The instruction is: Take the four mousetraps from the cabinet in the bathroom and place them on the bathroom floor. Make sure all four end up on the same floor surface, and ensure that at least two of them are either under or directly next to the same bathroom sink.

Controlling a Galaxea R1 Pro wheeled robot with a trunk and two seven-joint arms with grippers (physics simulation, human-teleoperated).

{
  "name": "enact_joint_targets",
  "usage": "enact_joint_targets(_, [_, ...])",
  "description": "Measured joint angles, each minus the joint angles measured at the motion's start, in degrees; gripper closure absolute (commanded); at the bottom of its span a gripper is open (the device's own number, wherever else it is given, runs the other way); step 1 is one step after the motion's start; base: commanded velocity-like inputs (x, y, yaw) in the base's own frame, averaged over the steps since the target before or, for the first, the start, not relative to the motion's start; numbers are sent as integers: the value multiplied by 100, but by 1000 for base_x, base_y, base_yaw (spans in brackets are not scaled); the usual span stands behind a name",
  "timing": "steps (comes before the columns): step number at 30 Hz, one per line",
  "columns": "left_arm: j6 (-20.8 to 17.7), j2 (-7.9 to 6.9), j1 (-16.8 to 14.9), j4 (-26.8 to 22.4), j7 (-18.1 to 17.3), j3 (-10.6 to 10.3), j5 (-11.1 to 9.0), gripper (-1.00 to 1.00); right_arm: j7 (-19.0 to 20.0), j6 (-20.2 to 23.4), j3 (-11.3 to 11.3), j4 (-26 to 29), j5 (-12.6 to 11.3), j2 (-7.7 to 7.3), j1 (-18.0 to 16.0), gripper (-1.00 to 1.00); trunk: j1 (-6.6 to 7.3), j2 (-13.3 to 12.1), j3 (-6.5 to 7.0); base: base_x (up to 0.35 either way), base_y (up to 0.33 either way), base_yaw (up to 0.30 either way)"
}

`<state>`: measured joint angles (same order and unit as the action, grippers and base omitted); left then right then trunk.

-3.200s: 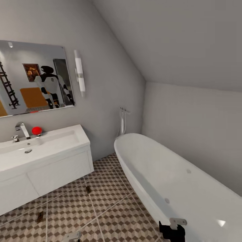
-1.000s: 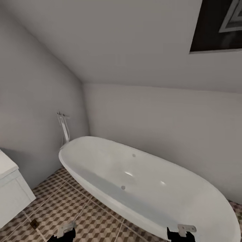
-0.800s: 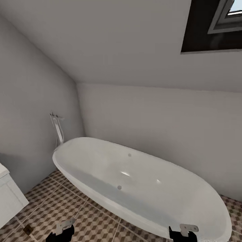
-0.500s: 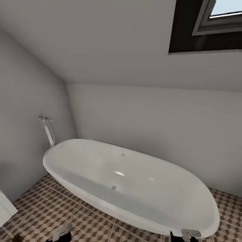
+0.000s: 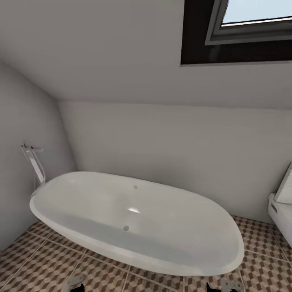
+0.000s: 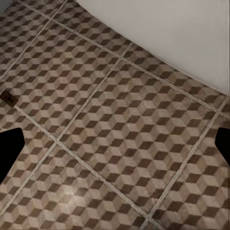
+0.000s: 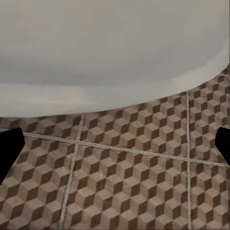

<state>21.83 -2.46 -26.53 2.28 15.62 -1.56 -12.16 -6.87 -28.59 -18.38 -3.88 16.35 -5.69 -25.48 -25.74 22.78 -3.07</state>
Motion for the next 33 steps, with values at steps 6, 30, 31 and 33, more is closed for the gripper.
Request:
enact_joint_targets(6, [0, -7, 0, 4, -3, 1, 0, -100, 0, 0, 0, 2, 1, 0, 4, -100, 0, 0, 0, 0, 0, -257])
enact_joint_targets(30, [151, 177, 65, 194, -51, -1, 14, -100, 0, 0, 0, 1, 1, 4, 4, -100, 0, 0, 0, 0, 0, -260])
enact_joint_targets(31, [149, 203, 70, 195, -64, -4, 20, -100, 0, 0, 0, 1, 1, 5, 4, -100, 0, 0, 0, 0, 0, -260])
enact_joint_targets(33, [145, 282, 86, 196, -112, -15, 42, -100, 0, 0, 0, -1, 1, 7, 4, -100, 0, 0, 0, 0, 0, -260])
